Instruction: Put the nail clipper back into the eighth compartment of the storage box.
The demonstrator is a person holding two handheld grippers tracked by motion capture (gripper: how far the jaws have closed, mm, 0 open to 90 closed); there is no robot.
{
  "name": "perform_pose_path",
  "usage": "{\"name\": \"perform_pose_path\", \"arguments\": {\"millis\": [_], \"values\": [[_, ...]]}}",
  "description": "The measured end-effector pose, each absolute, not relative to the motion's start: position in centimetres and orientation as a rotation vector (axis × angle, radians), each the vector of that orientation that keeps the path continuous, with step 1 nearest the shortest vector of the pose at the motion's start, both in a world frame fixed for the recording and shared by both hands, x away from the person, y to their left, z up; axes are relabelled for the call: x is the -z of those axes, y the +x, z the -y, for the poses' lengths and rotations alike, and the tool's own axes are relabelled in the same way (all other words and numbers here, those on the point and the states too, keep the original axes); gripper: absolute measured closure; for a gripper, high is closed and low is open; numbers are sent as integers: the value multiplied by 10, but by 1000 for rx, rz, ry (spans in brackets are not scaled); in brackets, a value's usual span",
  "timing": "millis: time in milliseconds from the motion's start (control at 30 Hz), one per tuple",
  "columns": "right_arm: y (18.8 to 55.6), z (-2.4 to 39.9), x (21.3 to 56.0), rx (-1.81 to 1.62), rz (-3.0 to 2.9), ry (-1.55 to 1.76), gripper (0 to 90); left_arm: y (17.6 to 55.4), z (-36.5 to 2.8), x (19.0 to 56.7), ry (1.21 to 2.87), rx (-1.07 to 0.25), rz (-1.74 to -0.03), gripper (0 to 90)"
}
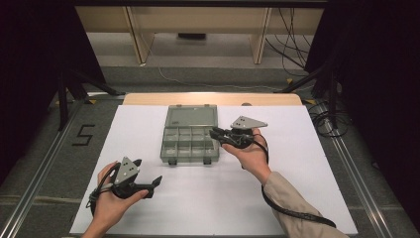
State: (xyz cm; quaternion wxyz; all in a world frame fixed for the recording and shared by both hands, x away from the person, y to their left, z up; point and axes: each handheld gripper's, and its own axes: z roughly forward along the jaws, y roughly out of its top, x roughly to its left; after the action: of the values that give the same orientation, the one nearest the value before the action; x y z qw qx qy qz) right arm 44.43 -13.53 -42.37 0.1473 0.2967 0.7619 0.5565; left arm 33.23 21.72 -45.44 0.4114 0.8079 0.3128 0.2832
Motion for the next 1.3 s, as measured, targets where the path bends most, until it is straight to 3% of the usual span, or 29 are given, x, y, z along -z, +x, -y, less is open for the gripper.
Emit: {"name": "perform_pose_path", "arguments": {"millis": [1300], "values": [[454,125,439,-1498,-2245,842,781,331,-216,456,2018,-697,-822,103]]}}
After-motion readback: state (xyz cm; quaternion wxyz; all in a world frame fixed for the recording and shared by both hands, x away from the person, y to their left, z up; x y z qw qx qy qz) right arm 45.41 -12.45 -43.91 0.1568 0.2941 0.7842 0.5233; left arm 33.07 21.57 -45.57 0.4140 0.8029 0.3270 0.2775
